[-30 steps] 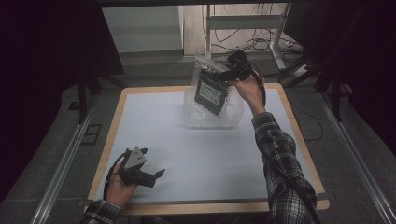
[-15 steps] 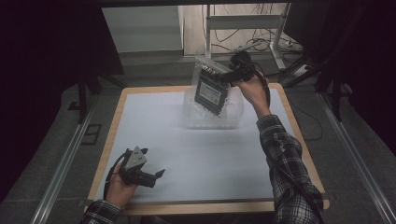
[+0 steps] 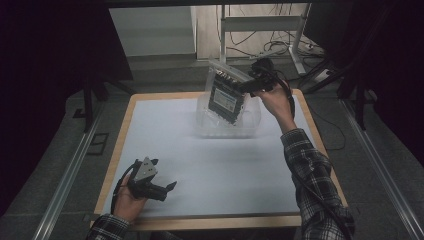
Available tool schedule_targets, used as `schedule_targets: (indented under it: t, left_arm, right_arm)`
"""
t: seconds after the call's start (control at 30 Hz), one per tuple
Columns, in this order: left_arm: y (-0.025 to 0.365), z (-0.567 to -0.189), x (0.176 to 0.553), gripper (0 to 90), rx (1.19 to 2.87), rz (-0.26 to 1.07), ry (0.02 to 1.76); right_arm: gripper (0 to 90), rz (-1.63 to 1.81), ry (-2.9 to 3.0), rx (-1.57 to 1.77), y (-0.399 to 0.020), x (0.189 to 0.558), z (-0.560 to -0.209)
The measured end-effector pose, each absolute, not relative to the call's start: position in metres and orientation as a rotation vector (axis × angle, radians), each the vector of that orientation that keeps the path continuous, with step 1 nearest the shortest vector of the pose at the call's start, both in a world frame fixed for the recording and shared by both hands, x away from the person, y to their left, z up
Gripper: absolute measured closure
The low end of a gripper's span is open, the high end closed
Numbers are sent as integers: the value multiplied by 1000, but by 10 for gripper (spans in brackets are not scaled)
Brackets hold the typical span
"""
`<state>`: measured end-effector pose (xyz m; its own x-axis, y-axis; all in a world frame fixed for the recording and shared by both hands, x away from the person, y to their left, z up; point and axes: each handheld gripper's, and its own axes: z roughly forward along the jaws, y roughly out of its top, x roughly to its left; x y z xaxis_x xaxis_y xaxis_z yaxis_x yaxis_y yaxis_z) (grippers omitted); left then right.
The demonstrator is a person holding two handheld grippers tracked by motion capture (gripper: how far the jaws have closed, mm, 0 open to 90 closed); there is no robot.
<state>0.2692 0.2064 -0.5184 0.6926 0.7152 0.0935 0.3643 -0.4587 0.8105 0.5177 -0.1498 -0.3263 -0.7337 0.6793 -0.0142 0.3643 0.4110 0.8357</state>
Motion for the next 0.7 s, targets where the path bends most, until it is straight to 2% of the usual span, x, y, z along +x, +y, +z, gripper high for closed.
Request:
schedule_targets:
  t: [0.7]
  left_arm:
    - [206,-518,269,0,2095,551,823]
  right_arm:
    - [46,1242,2341,899,-174,482,-341]
